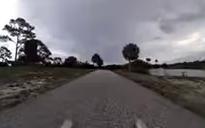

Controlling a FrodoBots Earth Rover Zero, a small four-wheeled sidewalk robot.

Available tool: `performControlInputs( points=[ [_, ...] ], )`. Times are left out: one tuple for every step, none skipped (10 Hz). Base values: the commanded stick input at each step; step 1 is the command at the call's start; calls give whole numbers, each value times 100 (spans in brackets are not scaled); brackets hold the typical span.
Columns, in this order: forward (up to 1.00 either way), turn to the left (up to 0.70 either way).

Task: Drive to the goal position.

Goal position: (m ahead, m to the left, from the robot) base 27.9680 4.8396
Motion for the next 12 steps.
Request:
performControlInputs(
  points=[
    [100,0],
    [100,0],
    [100,0],
    [100,0],
    [100,2],
    [100,32],
    [100,5],
    [100,0],
    [100,0],
    [100,0],
    [100,0],
    [100,0]
  ],
)
